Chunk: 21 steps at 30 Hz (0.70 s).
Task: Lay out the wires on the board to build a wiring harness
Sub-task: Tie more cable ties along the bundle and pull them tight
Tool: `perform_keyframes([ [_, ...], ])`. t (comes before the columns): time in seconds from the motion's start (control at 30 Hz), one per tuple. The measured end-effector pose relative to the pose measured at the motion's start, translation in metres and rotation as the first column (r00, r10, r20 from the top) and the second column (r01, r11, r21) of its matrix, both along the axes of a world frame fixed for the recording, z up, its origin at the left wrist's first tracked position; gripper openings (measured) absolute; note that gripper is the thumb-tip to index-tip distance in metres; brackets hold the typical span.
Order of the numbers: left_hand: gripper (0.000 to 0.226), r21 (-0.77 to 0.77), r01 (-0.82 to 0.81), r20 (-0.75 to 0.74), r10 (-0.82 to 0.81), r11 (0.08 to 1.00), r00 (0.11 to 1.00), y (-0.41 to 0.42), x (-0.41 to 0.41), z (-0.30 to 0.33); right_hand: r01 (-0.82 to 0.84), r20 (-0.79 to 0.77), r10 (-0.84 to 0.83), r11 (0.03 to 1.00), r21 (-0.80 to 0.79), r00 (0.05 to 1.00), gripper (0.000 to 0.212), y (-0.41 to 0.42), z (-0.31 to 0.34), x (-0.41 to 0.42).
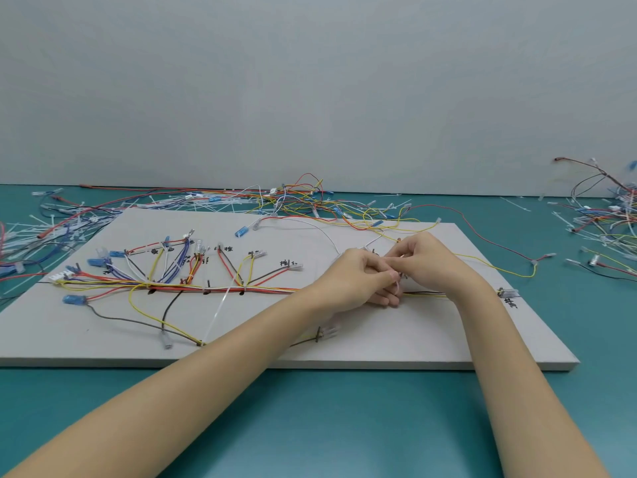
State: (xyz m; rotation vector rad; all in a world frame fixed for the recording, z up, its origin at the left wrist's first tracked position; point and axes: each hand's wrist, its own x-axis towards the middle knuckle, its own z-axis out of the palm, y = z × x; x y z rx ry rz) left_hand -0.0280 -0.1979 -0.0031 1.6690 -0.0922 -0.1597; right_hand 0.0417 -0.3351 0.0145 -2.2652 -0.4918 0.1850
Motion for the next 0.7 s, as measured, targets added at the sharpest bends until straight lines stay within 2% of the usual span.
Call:
perform_keyframes([
  [0.23,0.014,-0.055,0.021,-0.024,-0.023,0.998,0.999,0.0050,-0.0004,-0.0042,0.007,-0.031,-0.007,1.000,-0.003,0.999,0.018,0.0002,-0.0001,-0.0010],
  [0.37,0.021,0.037,0.036,0.021,-0.036,0.999,0.999,0.0095,-0.0019,-0.0051,-0.022,-0.099,0.028,0.998,0.064,0.995,0.019,-0.0008,0.0009,-0.0031],
  [0.53,0.011,-0.112,-0.016,-0.007,0.015,0.994,1.000,0.0060,-0.0003,-0.0076,-0.070,-0.183,0.095,0.988,0.139,0.979,0.020,-0.0047,0.0028,-0.0045],
  [0.6,0.003,-0.114,-0.024,-0.003,0.024,0.993,1.000,0.0055,0.0006,-0.0079,-0.085,-0.188,0.112,0.985,0.147,0.976,0.022,-0.0057,0.0023,-0.0035],
  [0.7,0.007,-0.094,-0.031,-0.009,0.030,0.995,1.000,0.0045,0.0011,-0.0077,-0.104,-0.194,0.136,0.981,0.165,0.972,0.028,-0.0075,0.0009,-0.0017],
])
